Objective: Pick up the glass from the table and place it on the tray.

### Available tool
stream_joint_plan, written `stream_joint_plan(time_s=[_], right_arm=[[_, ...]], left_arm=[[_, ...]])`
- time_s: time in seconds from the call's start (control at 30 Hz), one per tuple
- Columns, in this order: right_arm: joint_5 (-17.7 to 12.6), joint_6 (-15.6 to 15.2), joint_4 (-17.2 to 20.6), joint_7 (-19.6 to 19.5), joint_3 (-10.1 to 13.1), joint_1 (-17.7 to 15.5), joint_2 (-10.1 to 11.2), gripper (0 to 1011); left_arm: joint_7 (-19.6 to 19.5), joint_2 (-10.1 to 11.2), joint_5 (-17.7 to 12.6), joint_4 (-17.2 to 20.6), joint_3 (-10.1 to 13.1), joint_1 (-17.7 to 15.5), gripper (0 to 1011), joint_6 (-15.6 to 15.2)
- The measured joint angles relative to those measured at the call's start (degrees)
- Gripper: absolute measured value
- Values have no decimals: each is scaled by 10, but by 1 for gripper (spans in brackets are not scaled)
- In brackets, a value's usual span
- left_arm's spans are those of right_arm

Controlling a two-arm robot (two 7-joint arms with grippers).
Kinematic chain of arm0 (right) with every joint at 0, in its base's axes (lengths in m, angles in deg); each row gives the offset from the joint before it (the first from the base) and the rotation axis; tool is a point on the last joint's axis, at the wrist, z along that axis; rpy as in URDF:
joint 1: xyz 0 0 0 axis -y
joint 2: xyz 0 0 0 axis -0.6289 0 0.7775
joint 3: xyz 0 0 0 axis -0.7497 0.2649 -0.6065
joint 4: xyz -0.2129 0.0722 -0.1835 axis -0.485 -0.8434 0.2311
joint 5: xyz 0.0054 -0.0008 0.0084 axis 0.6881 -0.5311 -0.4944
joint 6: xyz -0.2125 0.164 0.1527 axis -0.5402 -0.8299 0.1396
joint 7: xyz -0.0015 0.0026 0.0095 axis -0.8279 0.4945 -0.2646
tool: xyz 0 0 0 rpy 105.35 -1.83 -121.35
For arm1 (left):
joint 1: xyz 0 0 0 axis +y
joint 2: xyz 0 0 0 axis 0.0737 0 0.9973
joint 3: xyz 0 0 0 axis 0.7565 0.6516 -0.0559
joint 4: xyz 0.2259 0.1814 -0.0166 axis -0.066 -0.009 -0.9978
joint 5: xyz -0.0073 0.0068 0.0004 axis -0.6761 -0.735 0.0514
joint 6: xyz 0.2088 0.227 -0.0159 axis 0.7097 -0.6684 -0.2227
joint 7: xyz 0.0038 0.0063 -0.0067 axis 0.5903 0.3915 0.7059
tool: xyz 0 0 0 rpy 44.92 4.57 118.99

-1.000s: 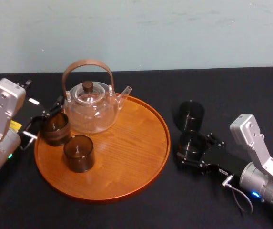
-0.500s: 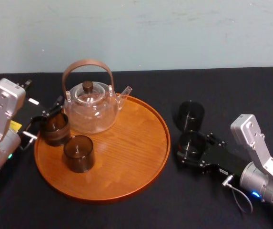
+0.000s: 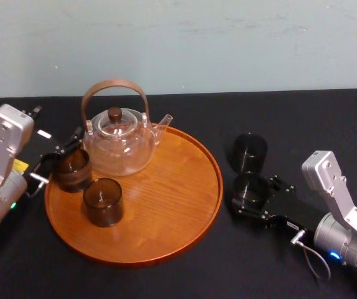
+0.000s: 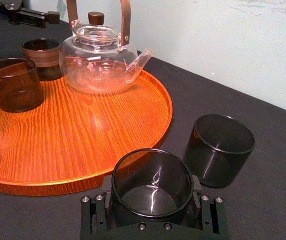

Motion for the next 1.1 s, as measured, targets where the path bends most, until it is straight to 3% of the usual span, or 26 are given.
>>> stream_joint_plan(time_s=[0.53, 0.87, 1.1], right_arm=[[-4, -2, 9, 4, 7, -4, -1, 908], [-7, 6, 64, 12, 12, -27, 11, 908], [-5, 6, 95, 18, 1, -36, 15, 908]], left_arm=[[0, 0, 0, 0, 0, 0, 1001, 0], [0, 0, 0, 0, 0, 0, 1001, 0], [0, 0, 0, 0, 0, 0, 1001, 0]])
